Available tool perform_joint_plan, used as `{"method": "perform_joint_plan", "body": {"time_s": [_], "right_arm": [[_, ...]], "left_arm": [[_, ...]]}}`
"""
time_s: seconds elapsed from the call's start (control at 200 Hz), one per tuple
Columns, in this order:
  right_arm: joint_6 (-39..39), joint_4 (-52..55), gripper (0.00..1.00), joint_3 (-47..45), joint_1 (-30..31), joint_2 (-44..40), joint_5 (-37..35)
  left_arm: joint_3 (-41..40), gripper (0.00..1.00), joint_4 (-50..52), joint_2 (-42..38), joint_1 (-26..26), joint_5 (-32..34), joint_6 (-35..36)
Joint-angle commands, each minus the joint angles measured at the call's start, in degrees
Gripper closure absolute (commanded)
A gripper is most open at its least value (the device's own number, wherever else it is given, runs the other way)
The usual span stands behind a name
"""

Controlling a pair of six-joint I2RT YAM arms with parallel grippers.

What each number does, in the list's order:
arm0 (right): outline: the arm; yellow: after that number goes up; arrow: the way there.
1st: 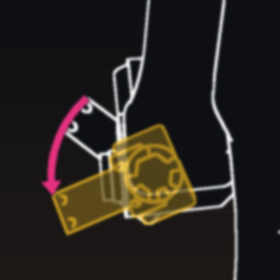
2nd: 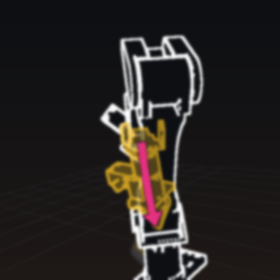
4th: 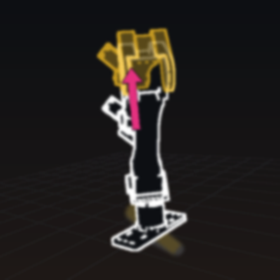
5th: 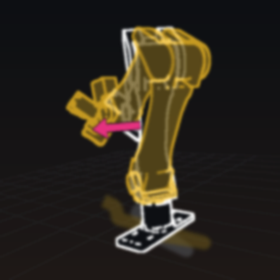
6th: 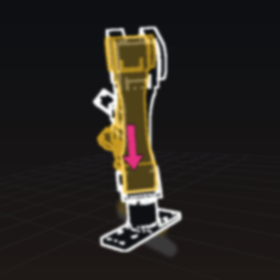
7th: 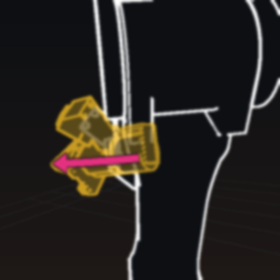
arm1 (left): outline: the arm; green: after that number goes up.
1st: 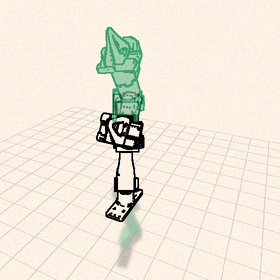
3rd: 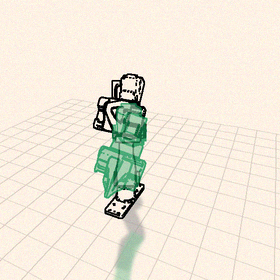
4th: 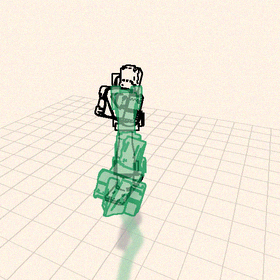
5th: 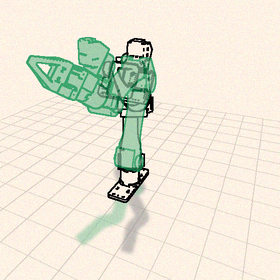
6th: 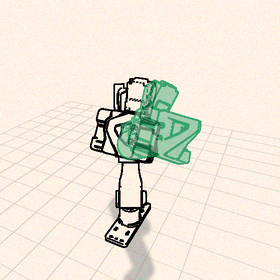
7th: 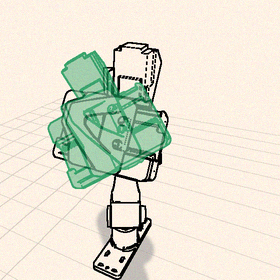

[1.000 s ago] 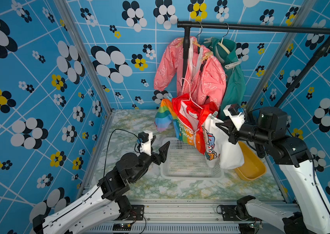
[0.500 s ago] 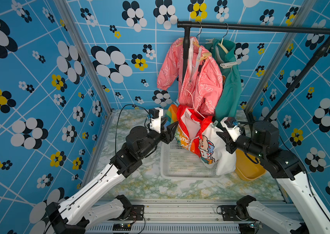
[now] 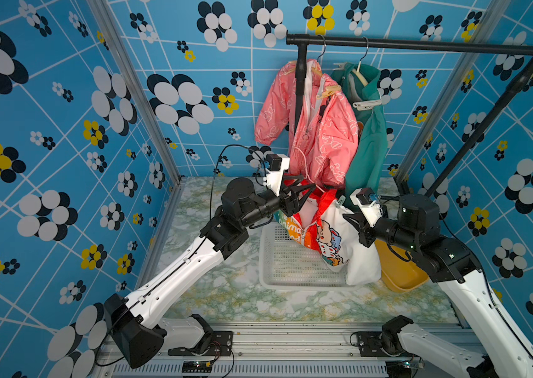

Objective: Remove the clothespins securing jackets to the hanger
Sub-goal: Remove the clothespin from the hanger.

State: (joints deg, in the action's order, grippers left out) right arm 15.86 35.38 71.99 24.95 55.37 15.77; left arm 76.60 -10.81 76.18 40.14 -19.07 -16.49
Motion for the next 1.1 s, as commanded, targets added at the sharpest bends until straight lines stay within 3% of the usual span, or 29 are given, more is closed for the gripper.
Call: {"method": "perform_joint_plan", "body": {"time_s": [0.0, 0.24, 0.445, 0.69, 1.024, 1.094], "right_arm": [[-1.94, -5.45, 1.0, -0.31, 0.41, -1.58, 4.62], [-2.76, -4.91, 1.0, -1.38, 0.69, -1.63, 4.8], [-2.78, -4.54, 1.0, -2.03, 0.67, -2.35, 1.76], [-3.11, -4.46, 1.0, -1.85, 0.66, -2.28, 3.87], [-3.81, -4.29, 1.0, -1.85, 0.71, -1.64, 6.2], [-3.97, -4.21, 1.0, -1.85, 0.72, -1.15, 6.2]], "left_arm": [[2.52, 0.46, -2.41, 2.12, -0.33, 1.0, 0.66], [4.26, 0.51, -3.62, 5.1, -0.11, 4.34, 3.34], [0.07, 0.52, -4.42, 1.52, 0.68, 9.06, 5.54], [-0.79, 0.52, -2.46, 0.99, 0.82, 15.07, 7.92], [3.69, 0.56, -4.27, 6.18, 0.72, 12.44, 8.98], [4.24, 0.66, -5.17, 6.99, 0.73, 11.49, 8.63]]}}
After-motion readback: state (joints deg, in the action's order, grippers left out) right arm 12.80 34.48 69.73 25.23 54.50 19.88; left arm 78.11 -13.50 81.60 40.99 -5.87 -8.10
